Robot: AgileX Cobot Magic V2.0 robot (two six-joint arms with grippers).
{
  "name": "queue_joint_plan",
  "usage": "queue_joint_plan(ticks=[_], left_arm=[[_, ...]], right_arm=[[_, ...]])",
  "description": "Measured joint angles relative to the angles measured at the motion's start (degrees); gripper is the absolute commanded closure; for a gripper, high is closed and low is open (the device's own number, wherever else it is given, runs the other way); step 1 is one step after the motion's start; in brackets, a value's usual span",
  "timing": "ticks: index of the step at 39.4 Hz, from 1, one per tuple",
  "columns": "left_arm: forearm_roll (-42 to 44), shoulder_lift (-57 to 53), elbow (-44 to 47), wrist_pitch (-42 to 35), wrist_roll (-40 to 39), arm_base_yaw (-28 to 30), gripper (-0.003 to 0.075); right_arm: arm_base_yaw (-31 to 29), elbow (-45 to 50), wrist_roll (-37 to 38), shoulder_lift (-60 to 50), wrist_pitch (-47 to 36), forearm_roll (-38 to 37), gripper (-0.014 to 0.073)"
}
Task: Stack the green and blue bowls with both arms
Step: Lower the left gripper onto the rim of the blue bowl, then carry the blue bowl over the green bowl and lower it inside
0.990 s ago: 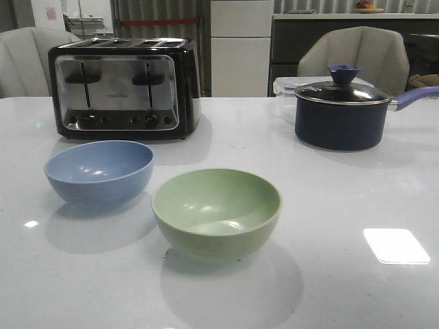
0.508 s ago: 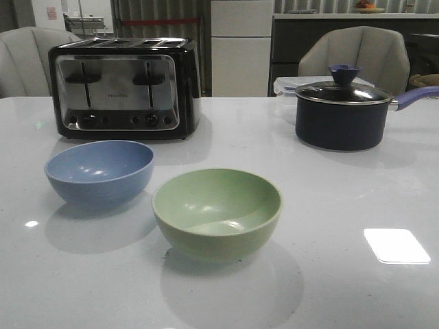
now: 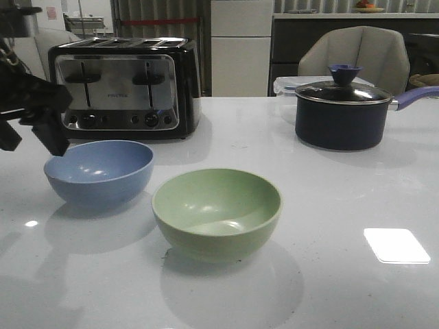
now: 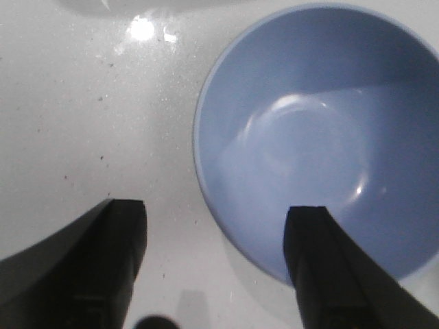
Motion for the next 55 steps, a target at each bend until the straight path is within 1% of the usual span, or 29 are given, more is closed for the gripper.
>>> queue_joint_plan(ticks=[5,12,14,16,24,28,31,36,41,48,52,55], left_arm=[[0.0,5.41,-4.24,0.0,0.0,0.34,0.0232],[0.0,10.68,-7.94,0.1,0.0,0.37,0.0235],[0.0,11.56,-8.35,0.1,0.0,0.37,0.0255],[0.0,12.11,-8.46,0.1,0.0,0.37,0.0289],[0.0,12.62,-8.6,0.21,0.0,0.37,0.05],[0.0,12.62,-8.62,0.28,0.0,0.37,0.0582],[0.0,12.62,-8.62,0.33,0.0,0.37,0.0629],[-0.27,12.62,-10.08,1.62,0.0,0.37,0.0627],[-0.14,11.99,-12.26,5.12,0.67,0.37,0.0627],[-0.56,7.48,-14.76,8.98,1.79,0.13,0.0627],[-3.81,3.69,-15.33,10.16,5.68,-0.75,0.0627],[-7.87,1.15,-15.43,11.99,10.48,-2.22,0.0627]], right_arm=[[0.0,0.0,0.0,0.0,0.0,0.0,0.0148],[0.0,0.0,0.0,0.0,0.0,0.0,0.0148],[0.0,0.0,0.0,0.0,0.0,0.0,0.0148],[0.0,0.0,0.0,0.0,0.0,0.0,0.0148],[0.0,0.0,0.0,0.0,0.0,0.0,0.0148],[0.0,0.0,0.0,0.0,0.0,0.0,0.0148],[0.0,0.0,0.0,0.0,0.0,0.0,0.0148],[0.0,0.0,0.0,0.0,0.0,0.0,0.0148],[0.0,0.0,0.0,0.0,0.0,0.0,0.0148],[0.0,0.0,0.0,0.0,0.0,0.0,0.0148],[0.0,0.0,0.0,0.0,0.0,0.0,0.0148],[0.0,0.0,0.0,0.0,0.0,0.0,0.0148]])
